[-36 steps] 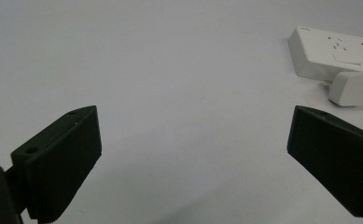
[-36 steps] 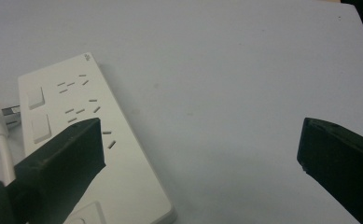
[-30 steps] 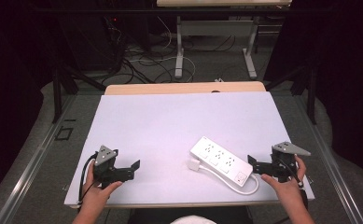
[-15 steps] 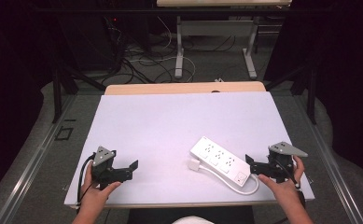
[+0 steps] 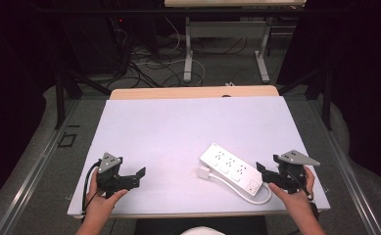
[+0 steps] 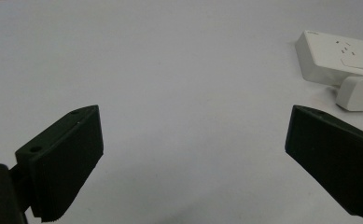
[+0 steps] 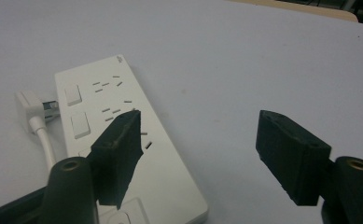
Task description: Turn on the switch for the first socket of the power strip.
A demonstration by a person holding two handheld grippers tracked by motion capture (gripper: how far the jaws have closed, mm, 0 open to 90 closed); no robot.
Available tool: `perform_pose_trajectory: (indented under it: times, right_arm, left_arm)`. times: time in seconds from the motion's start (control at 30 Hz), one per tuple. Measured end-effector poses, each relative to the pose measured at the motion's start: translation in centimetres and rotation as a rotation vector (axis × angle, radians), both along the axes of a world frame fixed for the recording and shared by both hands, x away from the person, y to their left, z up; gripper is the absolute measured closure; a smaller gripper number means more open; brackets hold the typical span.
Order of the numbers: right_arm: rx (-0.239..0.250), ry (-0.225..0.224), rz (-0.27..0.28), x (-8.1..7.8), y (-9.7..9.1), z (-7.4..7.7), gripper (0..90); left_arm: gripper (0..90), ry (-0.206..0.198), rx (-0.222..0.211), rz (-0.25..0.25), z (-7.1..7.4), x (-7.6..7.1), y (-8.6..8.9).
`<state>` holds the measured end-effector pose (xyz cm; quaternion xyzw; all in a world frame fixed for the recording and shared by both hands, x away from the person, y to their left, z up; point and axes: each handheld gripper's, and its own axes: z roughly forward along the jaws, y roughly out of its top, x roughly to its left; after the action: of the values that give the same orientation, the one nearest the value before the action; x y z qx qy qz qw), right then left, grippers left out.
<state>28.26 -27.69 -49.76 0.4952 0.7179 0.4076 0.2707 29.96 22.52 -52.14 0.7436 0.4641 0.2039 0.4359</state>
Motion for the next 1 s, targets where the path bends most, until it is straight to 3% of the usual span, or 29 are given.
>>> perform_pose_trajectory:
  times: [0.5, 0.7, 1.0]
  right_arm:
    - [-0.017, 0.01, 0.074, -0.3, 1.9, -0.2, 39.8]
    - [0.029, 0.035, 0.082, -0.5, 2.7, -0.2, 40.9]
    - [0.033, 0.067, 0.102, -0.5, 3.3, -0.3, 54.8]
  left_arm:
    - [4.9, -0.003, 0.008, -0.005, 0.0, 0.1, 0.0]
    - [5.1, -0.002, 0.005, -0.004, 0.0, 0.1, 0.0]
    - [5.4, 0.006, -0.005, -0.001, -0.1, 0.1, 0.0]
